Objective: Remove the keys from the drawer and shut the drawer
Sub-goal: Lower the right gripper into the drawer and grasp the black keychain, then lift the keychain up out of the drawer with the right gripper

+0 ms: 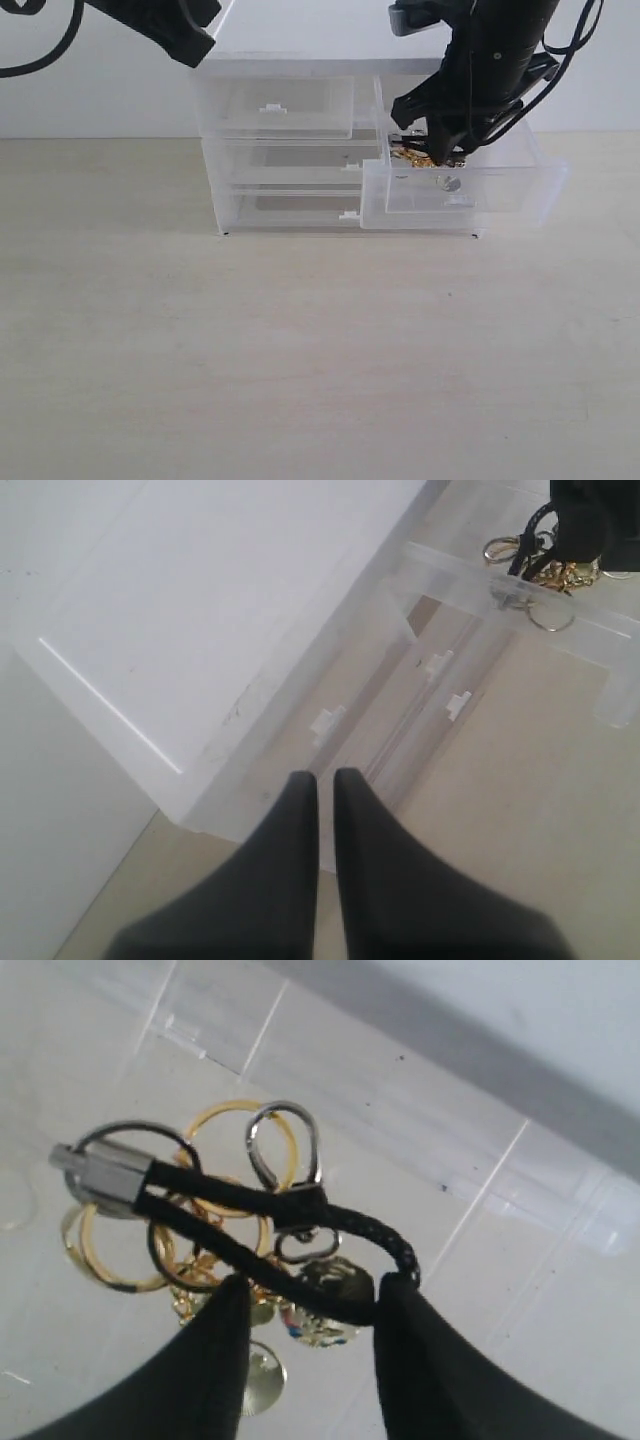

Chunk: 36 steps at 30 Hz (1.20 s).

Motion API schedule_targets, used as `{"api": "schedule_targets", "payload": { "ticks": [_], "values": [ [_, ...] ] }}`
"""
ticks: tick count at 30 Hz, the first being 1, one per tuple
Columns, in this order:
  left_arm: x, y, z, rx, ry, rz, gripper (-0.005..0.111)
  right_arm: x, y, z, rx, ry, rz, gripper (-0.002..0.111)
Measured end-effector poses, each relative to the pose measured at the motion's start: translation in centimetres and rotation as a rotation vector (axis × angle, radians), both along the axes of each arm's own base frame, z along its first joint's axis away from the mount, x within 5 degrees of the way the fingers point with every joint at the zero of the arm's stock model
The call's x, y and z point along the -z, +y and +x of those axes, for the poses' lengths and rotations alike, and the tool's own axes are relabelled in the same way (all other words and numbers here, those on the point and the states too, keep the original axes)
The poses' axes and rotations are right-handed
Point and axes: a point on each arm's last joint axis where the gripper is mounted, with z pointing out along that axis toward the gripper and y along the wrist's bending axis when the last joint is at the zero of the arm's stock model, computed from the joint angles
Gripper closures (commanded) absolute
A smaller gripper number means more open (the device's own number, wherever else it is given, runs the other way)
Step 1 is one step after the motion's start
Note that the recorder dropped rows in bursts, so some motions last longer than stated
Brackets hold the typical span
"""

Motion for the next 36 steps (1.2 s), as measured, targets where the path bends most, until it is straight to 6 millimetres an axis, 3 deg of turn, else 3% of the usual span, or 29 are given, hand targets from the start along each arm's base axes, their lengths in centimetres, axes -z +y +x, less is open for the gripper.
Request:
{"api": "schedule_targets", "payload": {
  "ticks": [3,7,9,11,12,14,17,24,32,36],
  "values": [
    [0.0,0.0,0.0,0.000,0.000,0.000,0.103,0.0,-0.1,0.0,-0.003,-0.002,-0.016,0.108],
    [0.0,0.0,0.0,0.000,-0.002,-0.001,0.103,0.1,-0.3,-0.1,-0.023,0.006,-0.039,0.108],
    [0.0,0.0,0.0,0.000,-0.002,-0.001,0.103,-0.1,-0.3,0.0,-0.027,0.004,-0.040,0.100],
    [0.0,0.0,0.0,0.000,-0.002,-0.001,0.103,-0.6,-0.2,0.3,-0.049,-0.018,-0.049,0.077],
    [0.0,0.0,0.0,0.000,-0.002,-0.001,0.103,-0.9,-0.2,0.5,-0.049,-0.030,-0.044,0.057],
    [0.0,0.0,0.0,0.000,-0.002,-0.001,0.103,-2.1,-0.1,0.8,-0.054,-0.073,-0.032,0.047],
    [0.0,0.0,0.0,0.000,-0.003,-0.002,0.103,-3.2,0.0,0.9,-0.071,-0.108,-0.026,0.049],
    [-0.1,0.0,0.1,0.000,-0.014,-0.008,0.103,-3.1,0.4,0.8,-0.130,-0.099,-0.001,0.049],
    [-0.2,-0.1,0.1,0.001,-0.018,-0.010,0.103,-0.3,1.0,1.7,-0.160,-0.032,0.002,0.049],
    [-0.2,-0.1,0.1,0.001,-0.018,-0.010,0.103,-0.1,1.1,1.8,-0.162,-0.025,-0.001,0.053]
  ]
}}
